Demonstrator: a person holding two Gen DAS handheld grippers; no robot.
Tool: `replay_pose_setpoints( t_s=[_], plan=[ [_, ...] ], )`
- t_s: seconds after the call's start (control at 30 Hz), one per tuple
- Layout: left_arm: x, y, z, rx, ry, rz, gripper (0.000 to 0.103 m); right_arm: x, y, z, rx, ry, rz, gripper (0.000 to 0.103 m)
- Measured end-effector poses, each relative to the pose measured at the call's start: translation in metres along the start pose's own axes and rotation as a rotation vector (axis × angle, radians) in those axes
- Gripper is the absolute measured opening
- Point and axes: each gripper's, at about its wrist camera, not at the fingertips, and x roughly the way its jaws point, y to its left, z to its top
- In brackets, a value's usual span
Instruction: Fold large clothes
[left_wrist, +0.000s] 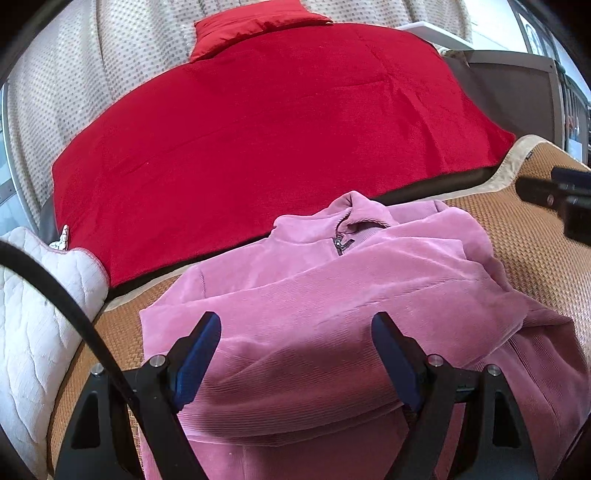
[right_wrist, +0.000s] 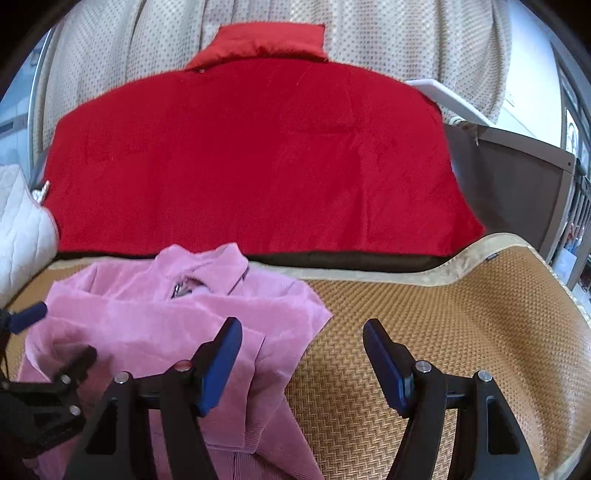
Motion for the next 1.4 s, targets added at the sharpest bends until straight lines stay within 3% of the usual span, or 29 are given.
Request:
replay_pose_setpoints(
  t_s=[1.1,1.23,1.4],
  plan=[
    [-0.008,0.011,-0.006,0.006,-0.004,0.025,0.084,-0.032,0.017,0.009,-0.036,-0.045,0.023,0.072],
    [-0.009,0.025,-0.012,-0.005,0.019,0.044,0.084,-0.027,0.016,0.006,-0.032,0.005,0.065,0.072],
    [-0.01,0.062,-0.028,-0.05,0.078,0.051,0.084,-0.003,0.006,-0.011,-0.012,0.167,0.201,0.073]
  ],
)
